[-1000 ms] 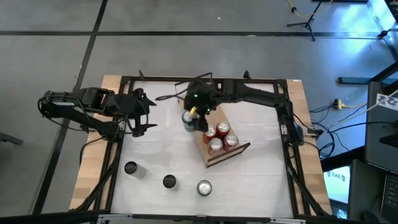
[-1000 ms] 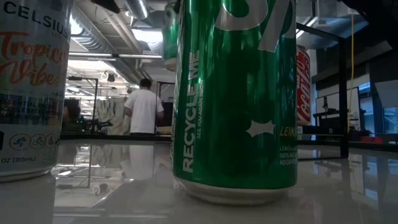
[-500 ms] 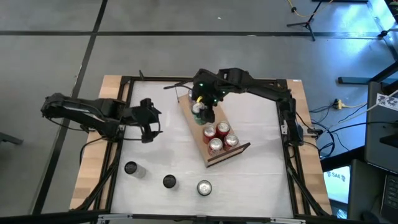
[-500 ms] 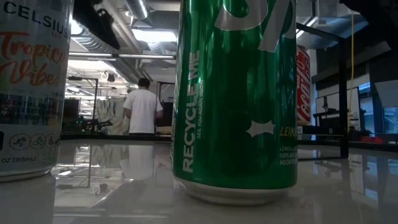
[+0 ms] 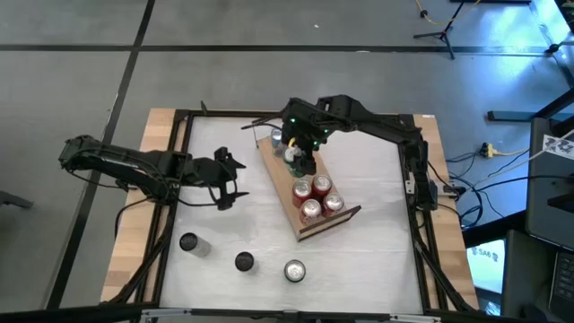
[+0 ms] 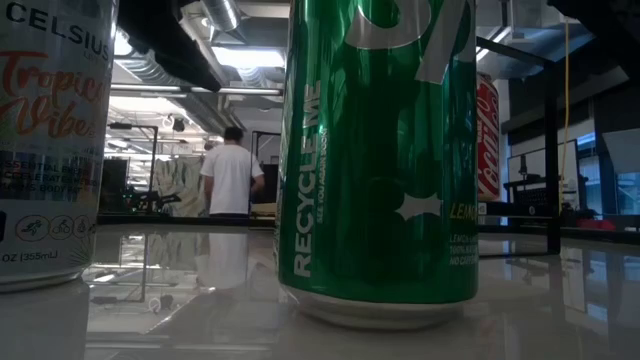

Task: Place canned beverage on shelf
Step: Put the left green soda can on the shelf

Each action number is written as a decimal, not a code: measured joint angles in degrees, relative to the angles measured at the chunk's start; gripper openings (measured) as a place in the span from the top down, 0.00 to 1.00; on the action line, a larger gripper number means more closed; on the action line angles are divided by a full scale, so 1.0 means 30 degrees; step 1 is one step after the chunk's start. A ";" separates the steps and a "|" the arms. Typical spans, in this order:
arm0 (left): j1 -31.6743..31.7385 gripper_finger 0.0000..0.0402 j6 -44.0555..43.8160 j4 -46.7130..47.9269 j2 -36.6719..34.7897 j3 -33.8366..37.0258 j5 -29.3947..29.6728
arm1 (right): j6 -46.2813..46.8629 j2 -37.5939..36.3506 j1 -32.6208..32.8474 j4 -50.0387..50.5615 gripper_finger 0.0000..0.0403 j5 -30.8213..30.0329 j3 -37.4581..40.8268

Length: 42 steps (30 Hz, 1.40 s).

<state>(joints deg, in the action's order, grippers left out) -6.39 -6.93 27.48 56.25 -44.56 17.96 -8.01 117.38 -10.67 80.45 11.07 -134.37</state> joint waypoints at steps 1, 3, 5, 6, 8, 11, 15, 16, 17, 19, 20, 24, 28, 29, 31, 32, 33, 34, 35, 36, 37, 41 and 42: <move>-0.0005 0.02 0.0002 -0.0221 0.0000 0.0133 -0.0001 | -0.0001 0.0000 -0.0115 0.0020 0.28 0.0000 0.0000; -0.0007 0.02 -0.0001 -0.0544 0.0000 0.0325 -0.0023 | -0.0001 -0.0006 -0.0250 -0.0009 0.28 0.0007 0.0116; -0.0007 0.02 -0.0004 -0.0609 0.0000 0.0435 -0.0090 | 0.0001 -0.0007 -0.0380 0.0090 0.28 0.0007 0.0267; -0.0007 0.02 -0.0004 -0.0593 0.0000 0.0487 -0.0096 | 0.0003 -0.0007 -0.0386 0.0166 0.29 0.0011 0.0295; -0.0007 0.02 -0.0004 -0.0587 0.0000 0.0511 -0.0109 | -0.0008 -0.0007 -0.0475 0.0172 0.29 0.0009 0.0299; -0.0007 0.02 -0.0004 -0.0587 0.0000 0.0511 -0.0109 | -0.0069 -0.0015 -0.0470 0.0181 0.28 0.0006 0.0299; -0.0007 0.02 -0.0004 -0.0587 0.0000 0.0511 -0.0117 | -0.0261 -0.0015 -0.0470 0.0377 0.28 0.0000 0.0299; -0.0007 0.02 -0.0004 -0.0587 0.0000 0.0511 -0.0117 | -0.0348 -0.0015 -0.0470 0.0395 0.28 0.0000 0.0299; -0.0007 0.02 -0.0004 -0.0587 0.0000 0.0511 -0.0124 | -0.0411 -0.0015 -0.0467 0.0399 0.29 0.0000 0.0299; -0.0007 0.02 -0.0004 -0.0599 0.0000 0.0511 -0.0136 | -0.0470 -0.0015 -0.0462 0.0400 0.29 -0.0001 0.0299; -0.0007 0.02 -0.0004 -0.0602 0.0000 0.0511 -0.0149 | -0.0489 -0.0015 -0.0462 0.0406 0.29 0.0000 0.0299; -0.0007 0.02 -0.0004 -0.0631 0.0000 0.0511 -0.0153 | -0.0504 -0.0015 -0.0462 0.0362 0.28 -0.0095 0.0299; -0.0007 0.02 -0.0004 -0.0724 0.0000 0.0511 -0.0153 | -0.0571 -0.0015 -0.0455 -0.0470 0.28 -0.0472 0.0300; -0.0007 0.02 -0.0004 -0.0832 0.0000 0.0511 -0.0153 | -0.0577 0.0020 -0.0455 -0.0692 0.28 -0.0488 0.0306; -0.0007 0.02 0.0004 -0.1022 0.0000 0.0511 -0.0146 | -0.0577 0.0120 -0.0455 -0.1058 0.28 -0.0455 0.0306; -0.0007 0.02 0.0004 -0.1050 0.0000 0.0511 -0.0146 | -0.0584 0.0152 -0.0455 -0.1172 0.27 -0.0445 0.0313; -0.0007 0.02 0.0004 -0.1069 0.0000 0.0511 -0.0146 | -0.0656 0.0238 -0.0455 -0.1237 0.27 -0.0406 0.0328; -0.0007 0.02 0.0004 -0.1075 0.0000 0.0511 -0.0146 | -0.0784 0.0349 -0.0455 -0.1325 0.27 -0.0347 0.0328; -0.0007 0.02 0.0004 -0.1075 0.0000 0.0511 -0.0146 | -0.0855 0.0407 -0.0455 -0.1374 0.28 -0.0285 0.0328; -0.0007 0.02 0.0004 -0.1075 0.0000 0.0511 -0.0146 | -0.0882 0.0466 -0.0455 -0.1376 0.28 -0.0201 0.0328; -0.0007 0.02 0.0004 -0.1075 0.0000 0.0511 -0.0146 | -0.0906 0.0529 -0.0455 -0.1312 0.28 -0.0165 0.0335; -0.0007 0.02 0.0004 -0.1075 0.0000 0.0511 -0.0146 | -0.0942 0.0576 -0.0455 -0.1281 0.28 0.0015 0.0335; -0.0007 0.02 0.0004 -0.1080 0.0000 0.0511 -0.0138 | -0.0941 0.0576 -0.0473 -0.1134 0.28 -0.0003 0.0335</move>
<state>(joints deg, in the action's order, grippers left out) -6.42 -6.92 24.24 56.25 -43.03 17.54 -10.83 119.11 -12.09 77.05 11.06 -133.36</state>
